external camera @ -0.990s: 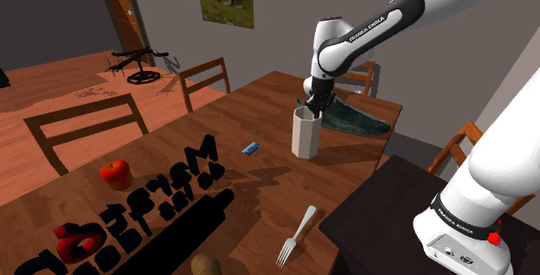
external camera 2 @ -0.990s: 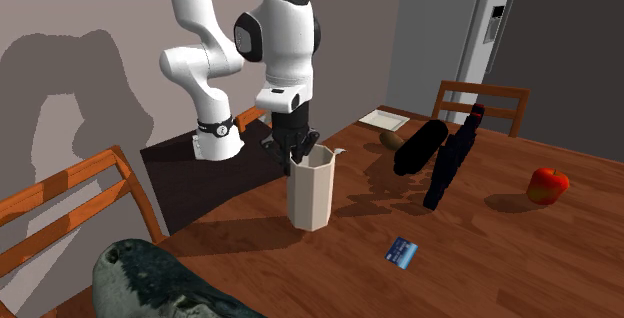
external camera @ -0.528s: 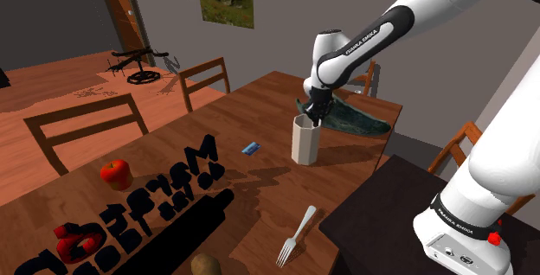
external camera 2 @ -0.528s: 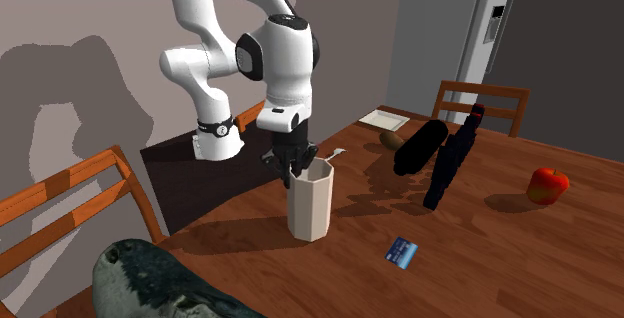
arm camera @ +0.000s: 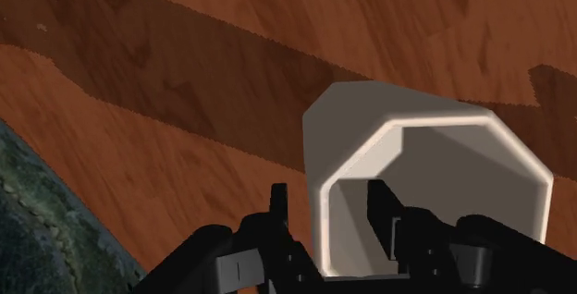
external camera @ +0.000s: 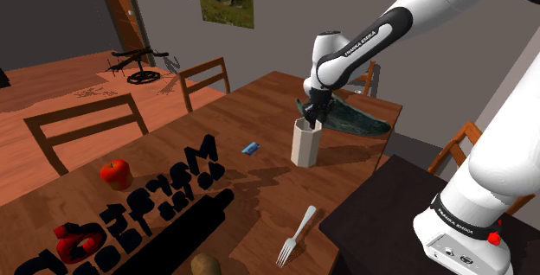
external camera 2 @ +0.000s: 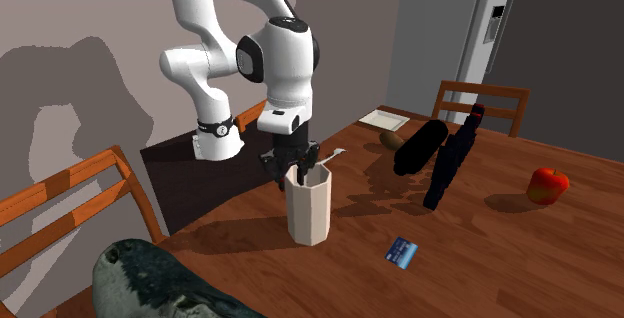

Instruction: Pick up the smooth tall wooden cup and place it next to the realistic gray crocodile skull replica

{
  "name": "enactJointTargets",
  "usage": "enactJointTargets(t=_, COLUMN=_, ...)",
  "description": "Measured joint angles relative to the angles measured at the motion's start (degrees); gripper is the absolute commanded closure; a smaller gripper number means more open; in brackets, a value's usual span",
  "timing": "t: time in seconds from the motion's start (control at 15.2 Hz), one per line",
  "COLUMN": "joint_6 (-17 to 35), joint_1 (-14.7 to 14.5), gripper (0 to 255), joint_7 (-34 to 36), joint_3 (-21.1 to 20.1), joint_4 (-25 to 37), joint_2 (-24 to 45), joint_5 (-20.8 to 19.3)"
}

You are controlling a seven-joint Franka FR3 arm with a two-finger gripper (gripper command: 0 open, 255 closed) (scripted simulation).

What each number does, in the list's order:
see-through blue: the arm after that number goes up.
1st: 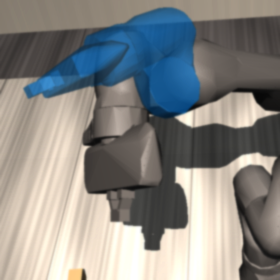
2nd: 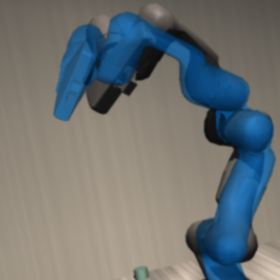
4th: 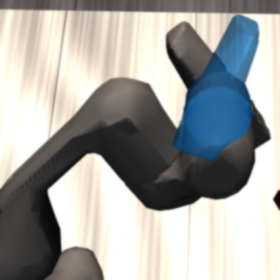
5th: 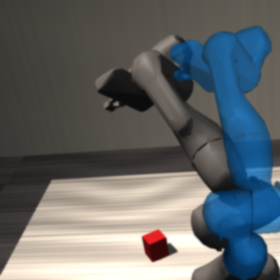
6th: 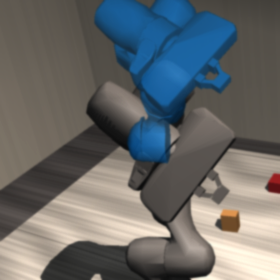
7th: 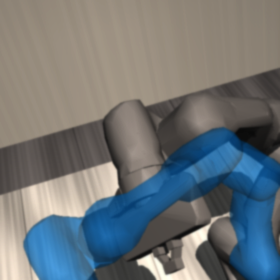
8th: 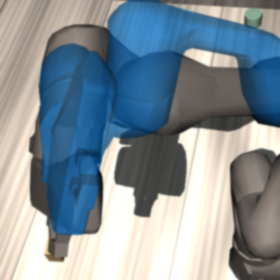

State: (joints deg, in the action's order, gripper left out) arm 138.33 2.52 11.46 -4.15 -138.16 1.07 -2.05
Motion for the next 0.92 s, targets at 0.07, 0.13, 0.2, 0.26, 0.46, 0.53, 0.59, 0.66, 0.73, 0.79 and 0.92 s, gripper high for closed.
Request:
enactJointTargets(t=0.07, joint_6=0.00, joint_1=0.00, gripper=0, joint_7=0.00, joint_3=0.00, joint_4=0.01, joint_2=0.00, joint_5=0.00)
enactJointTargets(t=0.13, joint_6=0.00, joint_1=0.00, gripper=0, joint_7=0.00, joint_3=0.00, joint_4=0.02, joint_2=0.00, joint_5=0.00)
enactJointTargets(t=0.2, joint_6=0.00, joint_1=0.00, gripper=0, joint_7=0.00, joint_3=0.00, joint_4=0.02, joint_2=0.00, joint_5=0.00)
enactJointTargets(t=0.26, joint_6=0.00, joint_1=0.00, gripper=0, joint_7=0.00, joint_3=0.00, joint_4=0.02, joint_2=0.00, joint_5=0.00)
enactJointTargets(t=0.46, joint_6=-2.26, joint_1=0.02, gripper=0, joint_7=-0.28, joint_3=0.01, joint_4=0.54, joint_2=-1.81, joint_5=0.28)
enactJointTargets(t=0.53, joint_6=-4.09, joint_1=-0.05, gripper=0, joint_7=-0.30, joint_3=-0.06, joint_4=1.40, joint_2=-2.84, joint_5=0.45)
enactJointTargets(t=0.59, joint_6=-5.67, joint_1=-0.07, gripper=0, joint_7=-0.41, joint_3=-0.06, joint_4=2.14, joint_2=-3.67, joint_5=0.58)
enactJointTargets(t=0.66, joint_6=-6.52, joint_1=-0.04, gripper=0, joint_7=-0.54, joint_3=-0.03, joint_4=2.24, joint_2=-4.42, joint_5=0.66)
enactJointTargets(t=0.73, joint_6=-6.99, joint_1=-0.07, gripper=0, joint_7=-0.52, joint_3=-0.05, joint_4=2.36, joint_2=-4.73, joint_5=0.71)
enactJointTargets(t=0.79, joint_6=-7.25, joint_1=-0.08, gripper=0, joint_7=-0.53, joint_3=-0.06, joint_4=2.43, joint_2=-4.91, joint_5=0.73)
enactJointTargets(t=0.92, joint_6=-7.48, joint_1=-0.09, gripper=0, joint_7=-0.53, joint_3=-0.07, joint_4=2.52, joint_2=-5.02, joint_5=0.74)
